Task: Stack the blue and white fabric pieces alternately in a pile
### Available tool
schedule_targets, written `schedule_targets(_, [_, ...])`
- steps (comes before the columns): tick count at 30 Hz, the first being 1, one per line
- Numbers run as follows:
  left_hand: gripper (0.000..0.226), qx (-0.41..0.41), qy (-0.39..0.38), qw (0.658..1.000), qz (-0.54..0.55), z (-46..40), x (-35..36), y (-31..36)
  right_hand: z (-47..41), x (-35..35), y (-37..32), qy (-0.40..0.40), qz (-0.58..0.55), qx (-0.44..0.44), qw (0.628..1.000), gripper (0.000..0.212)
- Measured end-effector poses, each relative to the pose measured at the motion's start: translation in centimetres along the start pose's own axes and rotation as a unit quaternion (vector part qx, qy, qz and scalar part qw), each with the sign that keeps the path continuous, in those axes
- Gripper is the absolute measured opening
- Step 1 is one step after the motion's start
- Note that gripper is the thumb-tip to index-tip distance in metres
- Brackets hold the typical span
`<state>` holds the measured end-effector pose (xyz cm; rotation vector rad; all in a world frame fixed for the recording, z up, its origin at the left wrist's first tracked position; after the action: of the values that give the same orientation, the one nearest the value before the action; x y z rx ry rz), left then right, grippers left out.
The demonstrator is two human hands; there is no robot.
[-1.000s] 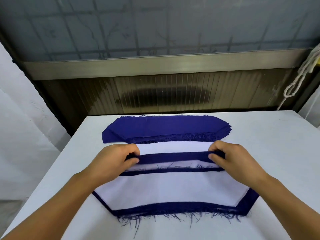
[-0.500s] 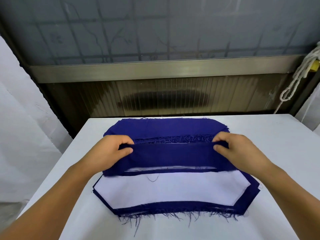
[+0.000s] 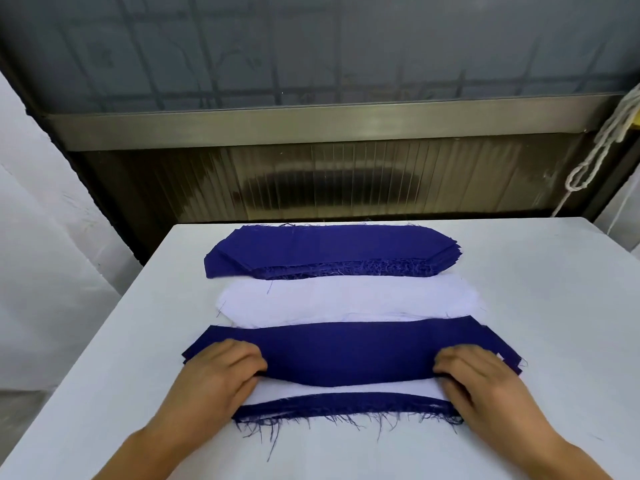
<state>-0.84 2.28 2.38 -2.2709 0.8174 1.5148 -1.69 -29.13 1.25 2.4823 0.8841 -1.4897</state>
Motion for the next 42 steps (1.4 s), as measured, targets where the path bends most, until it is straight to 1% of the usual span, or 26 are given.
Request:
schedule_targets(5, [0.057,-0.014,0.01,1.0,0.019,0.8,0.6,-0.1,0.1,-0.6,-0.2,0.031,-0.008,0.003,0.999,0.046])
schedule_targets(8, [0.055,-0.019,0.012,0.999,0.036,1.1,0.7,-0.3,0.4,-0.4,-0.4,0.032,-0.007,-0.006,0.999,0.042])
schedule_targets(14, [0.054,-0.025,0.0,0.998,0.064,1.1,0.8,-0.3,0.8,-0.4,-0.3,0.034,-0.021,-0.006,0.999,0.042])
schedule_targets(16, [0.049,-0.026,-0.011,0.997,0.068,1.1,0.8,-0.2,0.7,-0.4,-0.3,0.031,-0.021,-0.008,0.999,0.038])
schedule_targets(17, [0.041,-0.027,-0.018,0.997,0.069,1.0,0.8,-0.2,0.7,-0.4,-0.3,0.027,-0.022,-0.007,0.999,0.034])
schedule_targets(19, [0.026,-0.028,-0.032,0.997,0.071,0.8,0.8,-0.2,0.7,-0.4,0.0,0.014,-0.027,0.001,1.0,0.027])
schedule_targets(20, [0.024,-0.032,-0.039,0.996,0.076,0.7,0.7,-0.2,0.6,-0.4,0.1,0.004,-0.033,0.007,0.999,0.028])
schedule_targets(23, [0.028,-0.046,-0.061,0.992,0.098,-0.2,0.8,0.0,-0.2,-0.4,0.0,-0.014,-0.051,0.021,0.998,0.033])
schedule_targets(24, [0.03,-0.05,-0.069,0.991,0.106,-0.7,1.1,0.1,-0.8,-0.3,-0.3,-0.022,-0.059,0.023,0.998,0.032])
schedule_targets(26, [0.03,-0.05,-0.084,0.989,0.111,-2.1,1.9,0.6,-2.2,0.3,-1.0,-0.049,-0.067,0.028,0.996,0.024])
schedule_targets(29, [0.025,-0.051,-0.1,0.989,0.099,-4.7,3.6,1.7,-4.4,2.3,-1.8,-0.099,-0.059,0.059,0.992,0.01])
schedule_targets(31, [0.023,-0.061,-0.104,0.988,0.096,-6.2,4.7,2.2,-5.6,4.0,-2.1,-0.132,-0.053,0.079,0.987,0.01])
schedule_targets(34, [0.026,-0.072,-0.1,0.989,0.076,-7.2,5.7,2.6,-6.0,5.5,-1.3,-0.16,-0.034,0.11,0.98,0.015])
schedule_targets(38, [0.032,-0.102,-0.04,0.993,0.051,-6.1,4.8,1.2,-4.8,4.9,0.9,-0.136,0.005,0.143,0.98,0.02])
schedule_targets(42, [0.035,-0.123,-0.022,0.992,0.009,-4.9,4.0,-0.7,-3.8,4.0,3.5,-0.133,0.035,0.171,0.976,0.022])
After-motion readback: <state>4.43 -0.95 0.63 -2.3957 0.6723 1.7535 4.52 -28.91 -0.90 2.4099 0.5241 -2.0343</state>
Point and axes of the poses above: each hand's wrist, its own z-axis away from the middle knuckle, its own x-axis out of the palm, y = z × x, the point moved 9 cm from there along -z, towards the middle knuckle, and after that the axes turned 2 degrees about -y, right-handed, at the moved point
